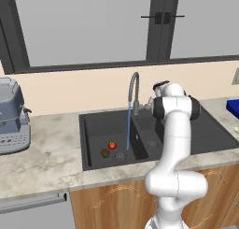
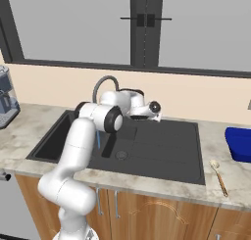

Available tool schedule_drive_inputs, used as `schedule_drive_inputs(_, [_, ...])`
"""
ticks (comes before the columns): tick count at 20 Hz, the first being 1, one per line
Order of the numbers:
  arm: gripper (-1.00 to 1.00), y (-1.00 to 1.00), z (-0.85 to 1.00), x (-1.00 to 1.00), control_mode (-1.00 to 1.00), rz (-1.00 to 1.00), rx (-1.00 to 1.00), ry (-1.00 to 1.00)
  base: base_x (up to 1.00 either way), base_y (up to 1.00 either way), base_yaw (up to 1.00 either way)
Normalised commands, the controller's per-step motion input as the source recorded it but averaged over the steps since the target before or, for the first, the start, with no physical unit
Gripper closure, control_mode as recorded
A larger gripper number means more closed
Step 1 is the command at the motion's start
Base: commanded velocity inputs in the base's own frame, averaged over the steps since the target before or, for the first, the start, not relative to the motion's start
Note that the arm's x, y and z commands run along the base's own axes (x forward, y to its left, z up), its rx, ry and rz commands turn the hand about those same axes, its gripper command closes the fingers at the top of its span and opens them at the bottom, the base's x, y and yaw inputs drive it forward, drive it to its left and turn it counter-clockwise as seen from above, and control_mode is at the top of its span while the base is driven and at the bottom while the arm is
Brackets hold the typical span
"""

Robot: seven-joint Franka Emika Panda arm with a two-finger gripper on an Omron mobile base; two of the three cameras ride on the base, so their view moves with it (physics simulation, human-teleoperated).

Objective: Pick up all produce items and place them in the sink. Turn on the sink faucet to wash them. Then turn the sink off and put them in the tray.

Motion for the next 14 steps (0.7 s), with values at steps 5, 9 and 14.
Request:
schedule_drive_inputs(5, [-1.00, 1.00, 0.49, 0.67, -1.00, 0.06, 0.00, -0.23, 0.00, 0.00, 0.00])
schedule_drive_inputs(9, [-1.00, 1.00, 0.62, 0.62, -1.00, 0.04, 0.00, -0.20, 0.00, 0.00, 0.00])
schedule_drive_inputs(14, [-1.00, 1.00, 0.56, 0.64, -1.00, 0.04, 0.00, -0.15, 0.00, 0.00, 0.00])
